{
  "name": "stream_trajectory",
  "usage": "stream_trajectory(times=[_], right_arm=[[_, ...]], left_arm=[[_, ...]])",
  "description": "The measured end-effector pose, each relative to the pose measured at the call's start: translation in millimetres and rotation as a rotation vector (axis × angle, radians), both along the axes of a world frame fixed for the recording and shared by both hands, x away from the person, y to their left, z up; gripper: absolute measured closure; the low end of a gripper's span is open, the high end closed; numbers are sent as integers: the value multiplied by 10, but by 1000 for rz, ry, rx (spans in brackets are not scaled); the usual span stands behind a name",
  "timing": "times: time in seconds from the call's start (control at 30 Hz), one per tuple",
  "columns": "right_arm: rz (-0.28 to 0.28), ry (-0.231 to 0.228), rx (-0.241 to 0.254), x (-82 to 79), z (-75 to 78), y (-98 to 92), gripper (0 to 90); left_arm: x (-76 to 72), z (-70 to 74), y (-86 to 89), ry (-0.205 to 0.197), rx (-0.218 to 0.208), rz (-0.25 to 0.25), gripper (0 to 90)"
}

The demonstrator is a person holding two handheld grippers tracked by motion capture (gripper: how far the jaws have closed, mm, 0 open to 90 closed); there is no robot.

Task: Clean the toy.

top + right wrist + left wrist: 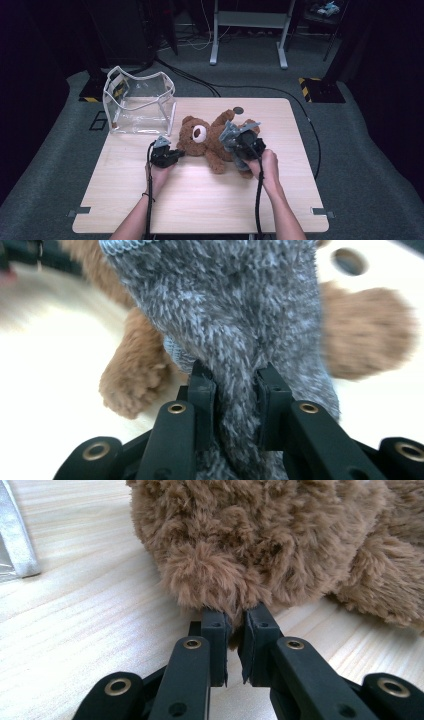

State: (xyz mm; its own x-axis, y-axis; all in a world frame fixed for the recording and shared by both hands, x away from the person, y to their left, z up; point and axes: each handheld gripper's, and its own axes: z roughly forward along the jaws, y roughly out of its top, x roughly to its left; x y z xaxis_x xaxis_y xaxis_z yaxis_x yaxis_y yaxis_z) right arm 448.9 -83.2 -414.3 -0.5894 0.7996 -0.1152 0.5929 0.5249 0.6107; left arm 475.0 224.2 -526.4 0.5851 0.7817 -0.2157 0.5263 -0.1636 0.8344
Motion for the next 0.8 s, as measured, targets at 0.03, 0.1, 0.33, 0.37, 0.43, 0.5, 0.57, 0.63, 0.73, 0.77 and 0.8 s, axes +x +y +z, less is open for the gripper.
stream_trajectory(times=[0.03, 0.1, 0.33, 0.37, 0.43, 0.5, 0.57, 0.63, 0.73, 0.77, 0.8], right_arm=[[3, 9, -18, -1, -72, 30, 735], [13, 23, -9, -7, -194, 13, 736], [8, 75, 10, -177, -352, -224, 740], [9, 77, 10, -194, -373, -267, 740], [-3, 97, -1, -232, -391, -355, 742], [-33, 112, -12, -259, -370, -462, 742], [-84, 97, -30, -264, -330, -600, 740], [-150, 74, -20, -259, -306, -752, 733], [-232, 57, -27, -222, -361, -918, 731], [-247, 59, -42, -206, -407, -942, 733], [-254, 69, -42, -198, -452, -949, 735]], left_arm=[[1, -1, -1, 0, 0, 0, 821], [3, -1, -3, 0, 1, 0, 821], [5, -1, -11, 2, 9, 0, 822], [4, 0, -12, 3, 11, 0, 823], [4, -2, -13, 1, 10, 0, 823], [4, -1, -12, 2, 11, -1, 823], [4, 0, -12, 2, 13, -1, 823], [4, -2, -11, 0, 9, 1, 823], [4, 0, -12, 3, 11, 0, 824], [5, -1, -13, 3, 12, -1, 824], [5, 0, -13, 3, 13, -1, 824]])
